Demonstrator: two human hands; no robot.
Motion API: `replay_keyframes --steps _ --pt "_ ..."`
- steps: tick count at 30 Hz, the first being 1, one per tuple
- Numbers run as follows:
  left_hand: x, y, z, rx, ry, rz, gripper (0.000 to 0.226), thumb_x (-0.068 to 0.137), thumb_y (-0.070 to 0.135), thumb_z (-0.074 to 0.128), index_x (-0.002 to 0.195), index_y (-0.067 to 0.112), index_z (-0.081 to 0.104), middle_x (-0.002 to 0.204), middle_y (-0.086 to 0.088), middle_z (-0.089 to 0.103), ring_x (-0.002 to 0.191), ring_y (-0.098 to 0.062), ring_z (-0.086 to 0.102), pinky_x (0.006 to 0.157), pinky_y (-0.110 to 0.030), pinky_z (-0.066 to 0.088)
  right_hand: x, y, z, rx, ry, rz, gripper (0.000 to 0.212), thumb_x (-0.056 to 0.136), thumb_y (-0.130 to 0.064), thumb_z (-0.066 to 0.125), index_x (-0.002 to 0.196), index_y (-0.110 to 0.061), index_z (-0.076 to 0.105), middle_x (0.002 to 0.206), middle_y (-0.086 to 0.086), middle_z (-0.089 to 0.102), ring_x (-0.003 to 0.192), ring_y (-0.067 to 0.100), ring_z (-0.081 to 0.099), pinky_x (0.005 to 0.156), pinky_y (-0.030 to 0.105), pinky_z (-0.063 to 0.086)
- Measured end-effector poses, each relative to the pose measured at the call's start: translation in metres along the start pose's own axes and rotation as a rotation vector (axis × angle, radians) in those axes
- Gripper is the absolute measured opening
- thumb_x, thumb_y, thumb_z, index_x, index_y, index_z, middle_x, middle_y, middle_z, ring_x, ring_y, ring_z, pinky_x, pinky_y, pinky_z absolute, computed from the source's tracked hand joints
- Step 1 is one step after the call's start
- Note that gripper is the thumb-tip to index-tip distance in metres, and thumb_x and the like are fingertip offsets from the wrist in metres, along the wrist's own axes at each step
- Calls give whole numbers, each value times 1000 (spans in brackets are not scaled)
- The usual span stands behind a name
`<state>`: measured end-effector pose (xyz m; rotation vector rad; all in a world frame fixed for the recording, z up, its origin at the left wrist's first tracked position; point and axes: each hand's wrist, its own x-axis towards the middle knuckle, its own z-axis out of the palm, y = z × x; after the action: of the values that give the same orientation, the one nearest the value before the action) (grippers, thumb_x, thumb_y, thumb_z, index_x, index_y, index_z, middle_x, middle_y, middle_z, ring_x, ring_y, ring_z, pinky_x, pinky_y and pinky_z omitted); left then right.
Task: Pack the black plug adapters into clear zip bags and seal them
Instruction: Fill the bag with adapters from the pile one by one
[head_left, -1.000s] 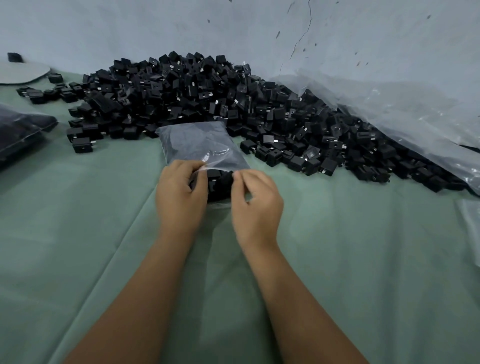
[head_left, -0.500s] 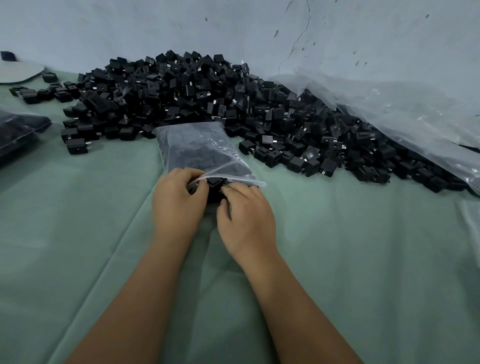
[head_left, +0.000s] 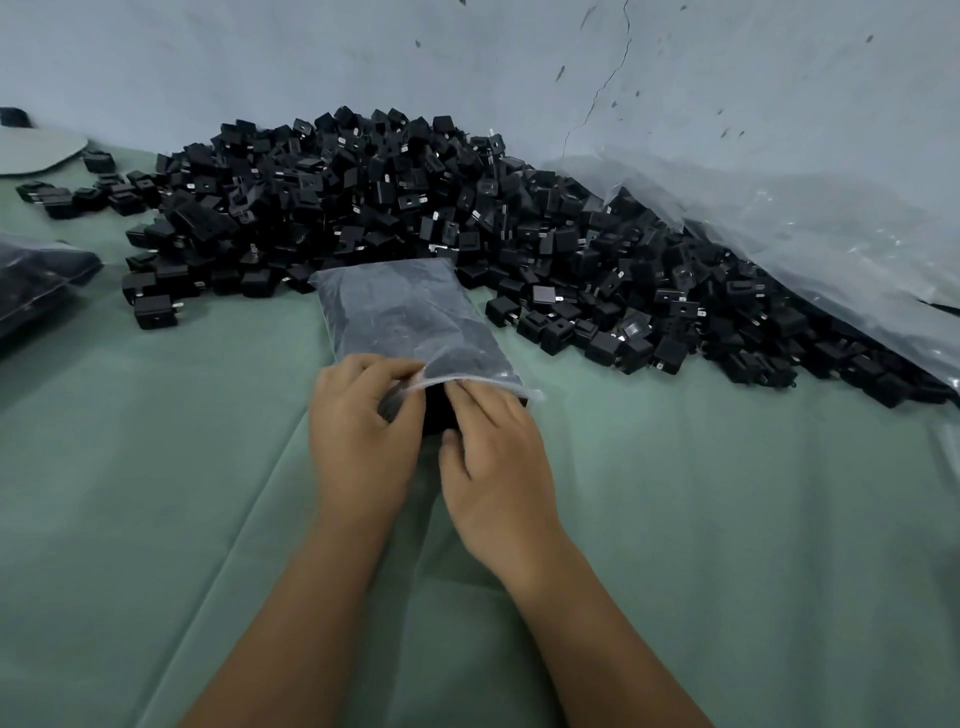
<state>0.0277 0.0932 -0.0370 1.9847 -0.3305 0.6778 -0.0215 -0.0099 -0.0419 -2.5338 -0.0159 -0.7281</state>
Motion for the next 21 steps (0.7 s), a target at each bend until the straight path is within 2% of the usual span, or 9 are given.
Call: replay_keyframes --steps 4,7,9,12,15,18,20,21 --pt "0 0 2 38 29 40 19 83 4 72 100 12 75 92 1 61 88 -24 54 78 -23 38 13 -6 7 -174 -202 -58 51 95 -30 33 142 -10 39 138 5 44 130 19 36 116 31 20" --pt "0 1 1 3 7 30 21 82 2 72 99 13 75 91 5 59 88 -21 55 77 -12 35 23 -8 16 -338 -305 -44 55 92 -28 42 144 -13 31 147 7 35 137 21 26 118 34 12" --pt "0 1 1 -15 -2 34 21 81 2 72 98 14 75 89 6 59 86 -20 55 77 -13 36 28 -11 19 -427 -323 30 56 89 -28 49 141 -14 34 147 11 34 138 26 26 118 39 15" --pt "0 1 1 -33 -1 24 21 81 3 72 98 15 75 89 4 61 86 -22 57 77 -24 43 33 -14 24 -471 -311 142 45 88 -27 45 131 -14 47 141 13 42 134 29 32 115 43 22" --pt "2 1 1 -62 0 -2 21 81 4 70 98 15 75 89 6 61 86 -20 58 76 -32 48 34 -14 25 -474 -312 143 38 86 -27 45 122 -17 53 132 10 50 128 29 38 113 43 25" --pt "2 2 1 -63 -1 -13 20 81 7 67 97 15 75 89 8 60 86 -16 57 75 -20 43 38 -14 20 -425 -312 126 21 83 -21 46 100 -20 58 114 6 58 118 27 45 104 38 34" --pt "2 2 1 -69 -5 -24 21 81 10 64 97 16 75 88 8 61 86 -15 56 75 -13 39 46 -15 19 -399 -332 162 8 85 -16 42 82 -20 48 97 4 54 106 25 51 87 34 37" --pt "2 2 0 -74 -8 -27 21 80 10 64 97 16 75 88 8 61 86 -15 56 74 -10 38 53 -14 22 -285 -294 231 13 86 -14 38 73 -18 40 90 2 48 101 24 51 81 33 36"
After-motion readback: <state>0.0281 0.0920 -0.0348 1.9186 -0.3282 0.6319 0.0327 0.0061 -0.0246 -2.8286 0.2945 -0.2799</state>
